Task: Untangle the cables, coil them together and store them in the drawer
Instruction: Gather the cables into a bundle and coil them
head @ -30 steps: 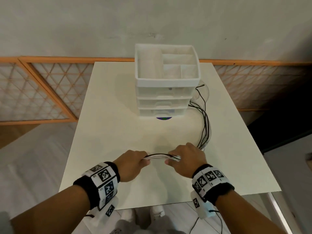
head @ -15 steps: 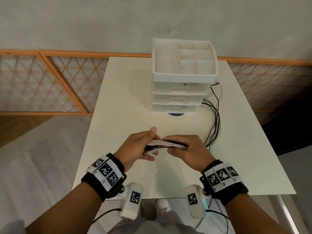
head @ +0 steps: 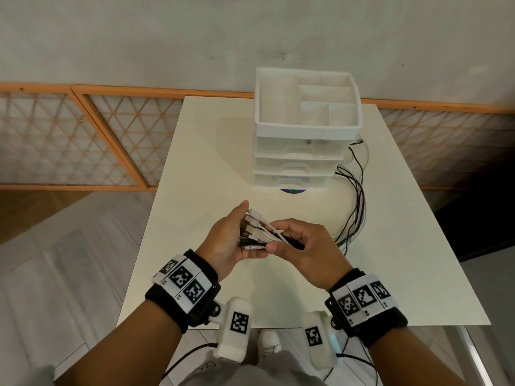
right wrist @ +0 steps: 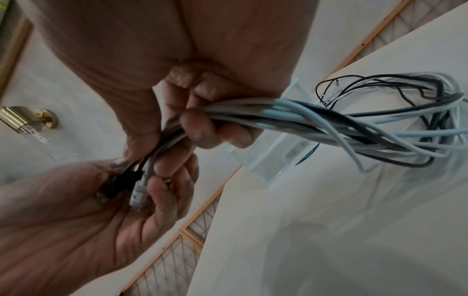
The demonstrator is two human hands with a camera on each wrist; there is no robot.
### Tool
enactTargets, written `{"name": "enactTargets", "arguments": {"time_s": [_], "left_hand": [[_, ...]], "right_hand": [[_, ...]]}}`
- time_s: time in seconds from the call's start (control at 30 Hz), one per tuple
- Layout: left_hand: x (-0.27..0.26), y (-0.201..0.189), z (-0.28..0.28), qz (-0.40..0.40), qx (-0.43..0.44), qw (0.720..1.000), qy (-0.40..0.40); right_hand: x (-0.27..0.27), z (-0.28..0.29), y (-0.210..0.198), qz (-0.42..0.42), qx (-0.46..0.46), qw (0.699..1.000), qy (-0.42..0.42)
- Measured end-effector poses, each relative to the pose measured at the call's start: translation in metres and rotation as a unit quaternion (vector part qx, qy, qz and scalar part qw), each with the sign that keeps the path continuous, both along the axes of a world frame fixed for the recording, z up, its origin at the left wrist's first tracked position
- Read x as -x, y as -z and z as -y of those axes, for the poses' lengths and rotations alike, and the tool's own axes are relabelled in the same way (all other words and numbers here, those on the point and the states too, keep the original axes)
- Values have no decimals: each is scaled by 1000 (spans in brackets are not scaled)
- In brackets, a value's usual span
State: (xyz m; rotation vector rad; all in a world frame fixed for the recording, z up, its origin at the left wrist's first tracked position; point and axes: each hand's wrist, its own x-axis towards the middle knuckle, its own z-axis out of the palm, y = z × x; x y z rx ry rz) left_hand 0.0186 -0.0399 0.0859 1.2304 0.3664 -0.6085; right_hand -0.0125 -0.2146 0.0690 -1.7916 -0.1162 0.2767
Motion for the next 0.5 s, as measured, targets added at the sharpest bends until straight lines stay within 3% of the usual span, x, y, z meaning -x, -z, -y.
{"name": "enactTargets", "arguments": {"time_s": [0.13, 0.3, 0.5], "left_hand": [[-1, -4, 5, 26, -25, 999, 35], [-3, -9, 6, 44, -28, 997, 50], [-4, -4, 9, 82, -137, 986, 38]], "right_hand": [[0, -3, 4, 48, 52, 997, -12], [1, -9, 9, 192, 130, 971, -55], [0, -13, 10, 214, 131, 966, -61]]}}
